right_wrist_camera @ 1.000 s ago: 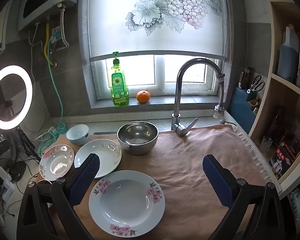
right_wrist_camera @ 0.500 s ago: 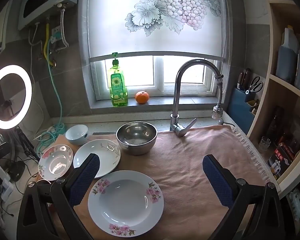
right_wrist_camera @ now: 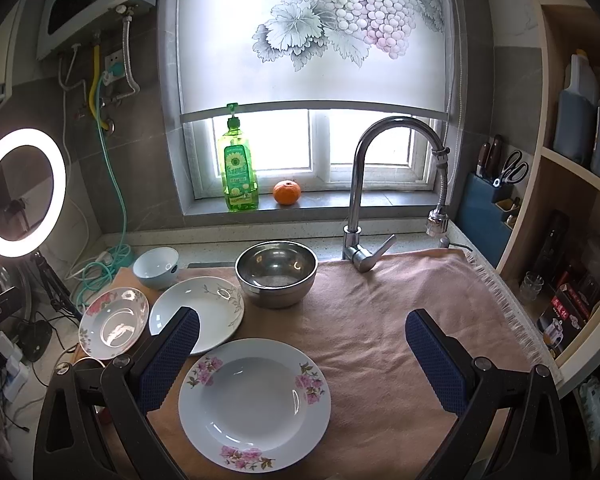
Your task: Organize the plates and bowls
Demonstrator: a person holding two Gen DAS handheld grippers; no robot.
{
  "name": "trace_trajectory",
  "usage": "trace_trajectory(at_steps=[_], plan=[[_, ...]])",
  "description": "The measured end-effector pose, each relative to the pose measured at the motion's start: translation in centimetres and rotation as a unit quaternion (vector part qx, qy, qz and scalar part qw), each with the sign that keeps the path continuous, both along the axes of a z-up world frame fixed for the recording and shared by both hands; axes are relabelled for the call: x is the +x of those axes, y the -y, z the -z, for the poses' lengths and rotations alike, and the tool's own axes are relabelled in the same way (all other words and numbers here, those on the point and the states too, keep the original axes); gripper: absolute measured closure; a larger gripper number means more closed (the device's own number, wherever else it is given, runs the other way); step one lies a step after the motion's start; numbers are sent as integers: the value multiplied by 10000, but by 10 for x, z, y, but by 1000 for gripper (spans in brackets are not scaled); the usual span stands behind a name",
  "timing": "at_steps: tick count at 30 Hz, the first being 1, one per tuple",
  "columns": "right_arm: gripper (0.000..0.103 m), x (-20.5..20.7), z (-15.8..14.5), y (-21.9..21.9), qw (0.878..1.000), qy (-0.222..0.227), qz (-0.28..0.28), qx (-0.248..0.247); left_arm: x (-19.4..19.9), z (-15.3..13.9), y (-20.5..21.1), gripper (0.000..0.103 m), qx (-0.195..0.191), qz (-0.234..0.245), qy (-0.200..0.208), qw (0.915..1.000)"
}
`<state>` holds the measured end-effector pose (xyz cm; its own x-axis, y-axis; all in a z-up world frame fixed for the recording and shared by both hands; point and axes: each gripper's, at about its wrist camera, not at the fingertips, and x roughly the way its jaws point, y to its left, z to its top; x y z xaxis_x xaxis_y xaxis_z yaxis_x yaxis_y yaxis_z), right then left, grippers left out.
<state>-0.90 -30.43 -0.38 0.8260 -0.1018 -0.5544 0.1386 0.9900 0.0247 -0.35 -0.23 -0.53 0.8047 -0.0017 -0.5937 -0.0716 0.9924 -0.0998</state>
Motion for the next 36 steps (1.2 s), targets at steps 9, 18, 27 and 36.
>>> trace_trajectory(at_steps=[9,18,27,36], plan=[[1,-1,2,-4,10000,-29,-7,1,-1,1,-1,1,2,-22,-11,10000],[1,-2,3,-5,10000,-48,3,22,-2,0,-1,1,-4,5,-16,10000],[1,-4,4,-3,10000,-53,33,13,-1,0,0,1,-12,20,-26,10000],[1,-3,5,-3,10000,-70,36,14,-2,1,0,1,-13,23,-28,10000]])
